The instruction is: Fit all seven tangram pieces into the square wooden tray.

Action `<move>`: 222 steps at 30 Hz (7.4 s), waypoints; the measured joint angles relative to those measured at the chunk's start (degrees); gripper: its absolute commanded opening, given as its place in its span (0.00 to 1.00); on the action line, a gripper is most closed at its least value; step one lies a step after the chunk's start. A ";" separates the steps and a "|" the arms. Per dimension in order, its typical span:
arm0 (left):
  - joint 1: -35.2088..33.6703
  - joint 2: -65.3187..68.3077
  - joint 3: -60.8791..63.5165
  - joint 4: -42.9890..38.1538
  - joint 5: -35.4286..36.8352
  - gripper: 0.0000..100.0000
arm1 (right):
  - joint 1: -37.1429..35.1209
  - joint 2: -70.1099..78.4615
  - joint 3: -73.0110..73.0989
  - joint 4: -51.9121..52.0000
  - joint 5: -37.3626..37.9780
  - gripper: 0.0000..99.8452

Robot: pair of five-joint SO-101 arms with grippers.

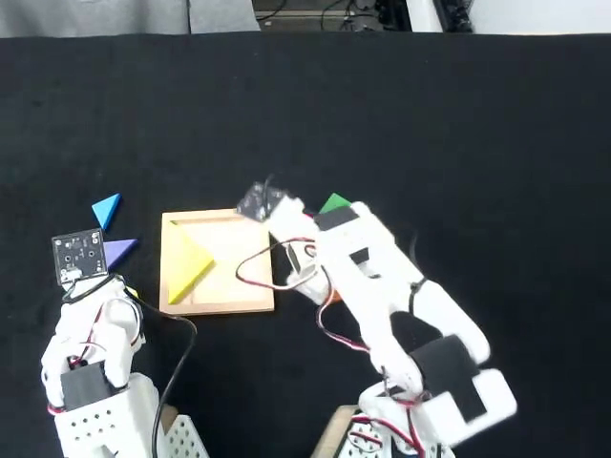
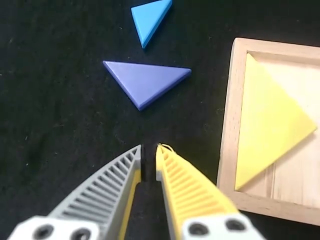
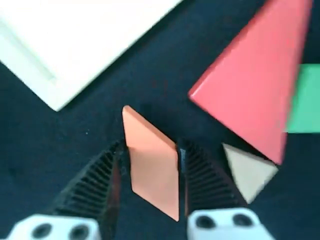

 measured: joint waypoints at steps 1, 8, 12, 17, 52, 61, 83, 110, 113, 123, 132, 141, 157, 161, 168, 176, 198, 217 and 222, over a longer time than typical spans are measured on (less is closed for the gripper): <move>0.00 0.00 0.00 0.00 0.00 0.07 | -0.18 -1.58 -1.49 1.58 -1.32 0.07; 0.00 0.00 0.00 0.00 0.00 0.07 | -0.79 -9.76 -9.93 6.24 -11.08 0.07; 0.00 0.00 0.00 0.00 0.00 0.07 | -4.75 -10.02 -13.27 7.12 -23.21 0.08; 0.00 0.00 0.00 0.00 0.00 0.07 | -10.81 -7.56 -18.02 7.21 -42.02 0.08; 2.55 0.00 0.79 -0.35 0.00 0.07 | -15.21 18.55 -25.14 1.76 -64.88 0.10; 2.55 0.00 0.79 -0.35 0.00 0.07 | -15.30 18.55 -25.14 1.76 -64.88 0.26; 2.55 0.00 0.79 -0.35 0.00 0.07 | -14.42 13.71 -37.27 11.78 -54.33 0.01; 2.55 0.00 0.79 -0.35 0.00 0.07 | -12.48 27.87 -39.30 14.68 -53.89 0.01; 2.55 0.00 0.79 -0.35 0.00 0.07 | -13.27 28.66 -39.30 14.68 -53.71 0.01; 2.55 0.00 0.79 -0.35 0.00 0.07 | -13.27 29.01 -39.30 12.40 -53.71 0.01; 2.55 0.00 0.79 -0.35 -0.09 0.07 | -12.92 31.12 -41.05 12.75 -53.71 0.01; 2.55 0.00 0.79 -0.35 -0.09 0.07 | -13.98 28.66 -41.32 12.31 -53.10 0.01; 2.73 0.00 0.79 -0.35 -0.09 0.07 | -15.21 31.74 -41.23 6.15 -50.90 0.01; 2.73 0.00 0.79 -0.35 -0.09 0.07 | -15.21 31.74 -41.23 6.15 -50.90 0.01; 2.73 0.00 0.79 -0.35 -0.09 0.07 | -14.77 28.22 -44.13 13.89 -49.05 0.01; 2.73 0.00 0.79 -0.35 -0.09 0.07 | -2.99 12.66 -42.20 29.80 -31.56 0.01; 2.73 0.09 2.73 -3.16 -0.09 0.07 | 5.98 -8.35 4.31 -9.58 -1.14 0.18; 2.73 0.00 2.81 -4.04 -0.09 0.07 | 0.09 8.97 -9.49 -1.58 9.14 0.27; 2.73 0.00 2.81 -4.04 -0.09 0.07 | 0.79 8.97 -9.49 -1.14 12.66 0.27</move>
